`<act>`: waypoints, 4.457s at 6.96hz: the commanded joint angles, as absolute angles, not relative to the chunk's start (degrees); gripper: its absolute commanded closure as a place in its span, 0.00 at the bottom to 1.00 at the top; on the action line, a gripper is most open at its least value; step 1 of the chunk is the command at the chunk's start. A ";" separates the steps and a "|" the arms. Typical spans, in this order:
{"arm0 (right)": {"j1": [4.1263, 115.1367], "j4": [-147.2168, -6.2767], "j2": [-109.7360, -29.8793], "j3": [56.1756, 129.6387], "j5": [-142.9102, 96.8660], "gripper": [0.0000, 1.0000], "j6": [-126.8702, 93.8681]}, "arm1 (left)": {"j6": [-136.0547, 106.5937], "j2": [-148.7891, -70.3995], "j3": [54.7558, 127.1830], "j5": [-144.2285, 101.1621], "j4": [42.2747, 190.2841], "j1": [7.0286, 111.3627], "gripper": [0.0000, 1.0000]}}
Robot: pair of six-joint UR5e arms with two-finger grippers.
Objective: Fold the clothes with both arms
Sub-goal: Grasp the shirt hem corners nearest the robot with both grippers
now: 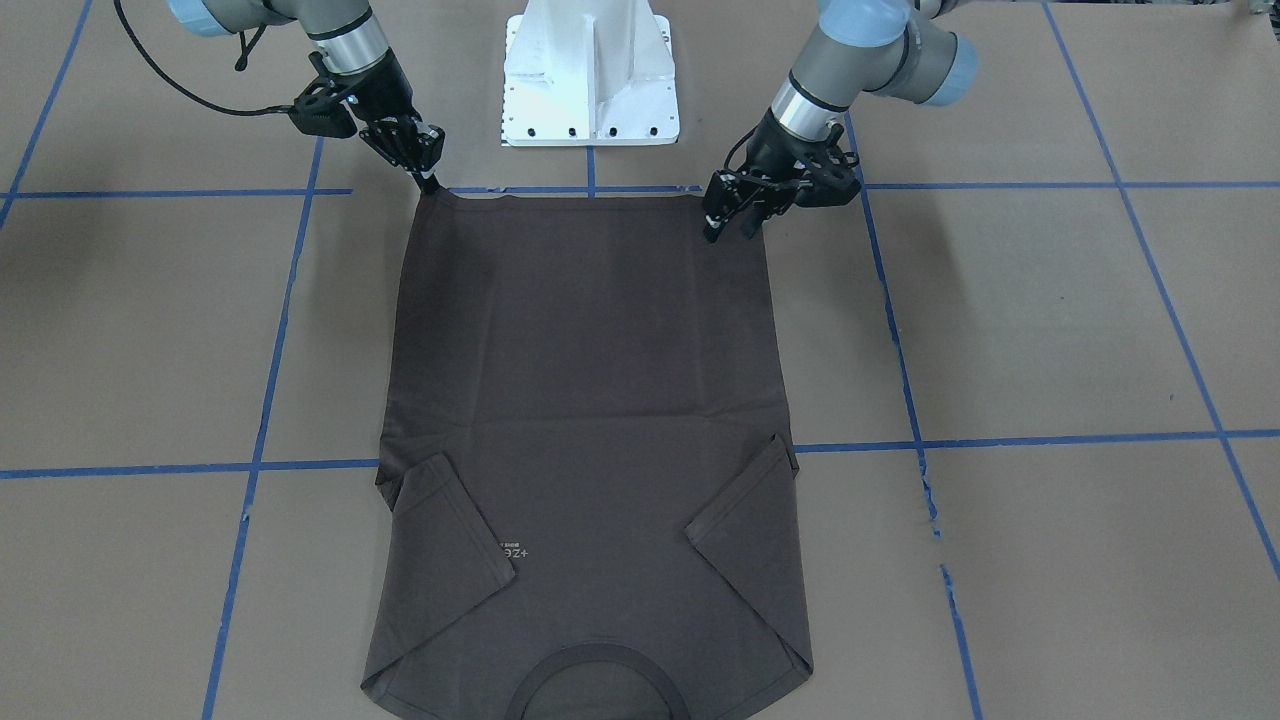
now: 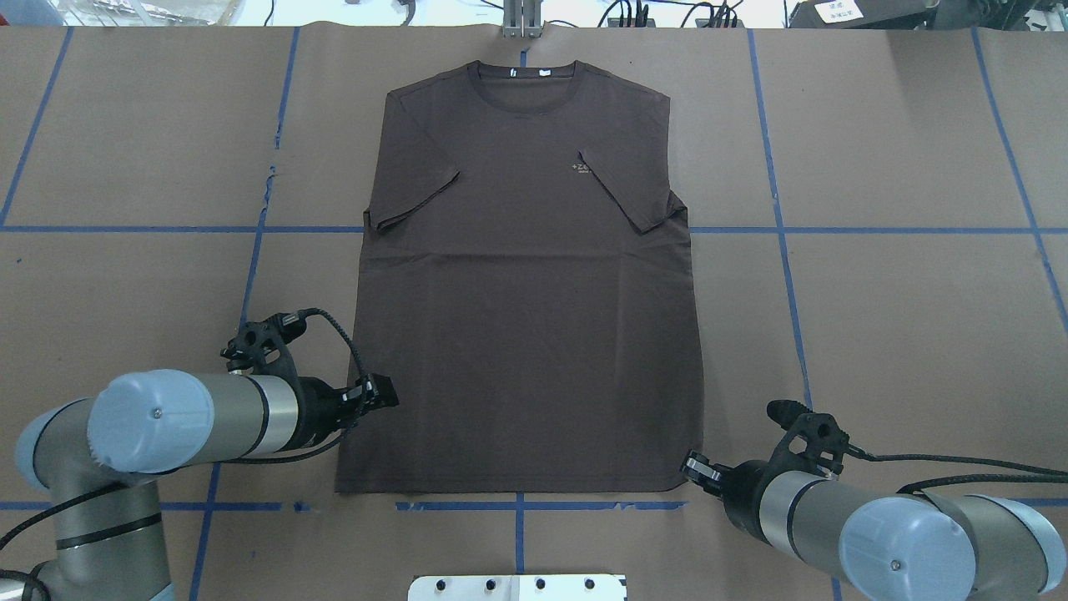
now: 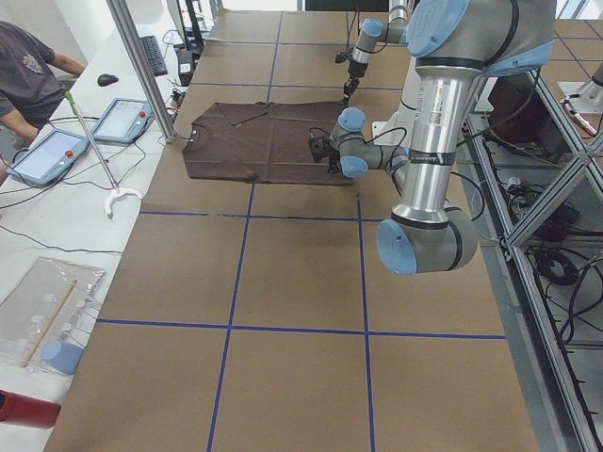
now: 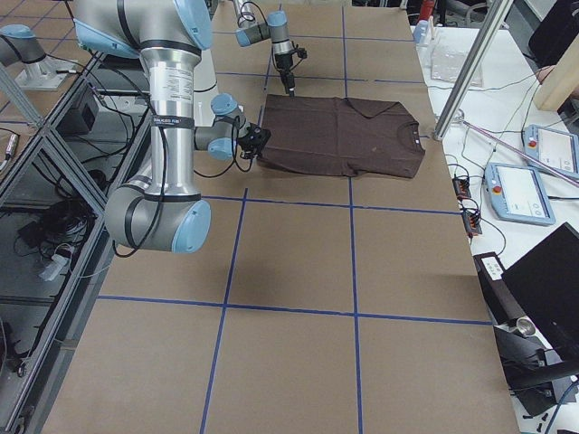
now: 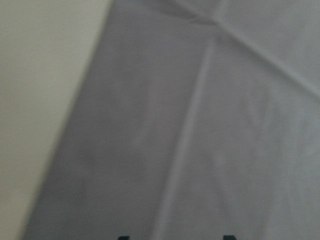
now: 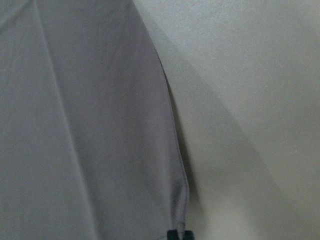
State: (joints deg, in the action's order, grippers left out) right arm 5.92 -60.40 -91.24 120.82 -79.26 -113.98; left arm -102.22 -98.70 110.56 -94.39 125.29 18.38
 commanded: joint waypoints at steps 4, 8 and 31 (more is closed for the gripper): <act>5.89 -60.38 -91.41 120.85 -79.19 1.00 -113.99 | -102.74 -95.89 113.37 -93.69 119.38 13.45 0.38; 5.89 -60.38 -91.41 120.76 -79.19 1.00 -113.99 | -104.05 -95.01 113.03 -93.69 118.92 11.43 0.43; 5.98 -60.91 -92.11 123.22 -79.54 1.00 -114.26 | -105.56 -96.68 115.49 -91.23 109.25 9.93 0.50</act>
State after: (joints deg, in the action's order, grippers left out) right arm 6.01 -60.91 -92.11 123.25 -79.54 -114.26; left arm -105.65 -96.62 116.36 -91.27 109.23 9.91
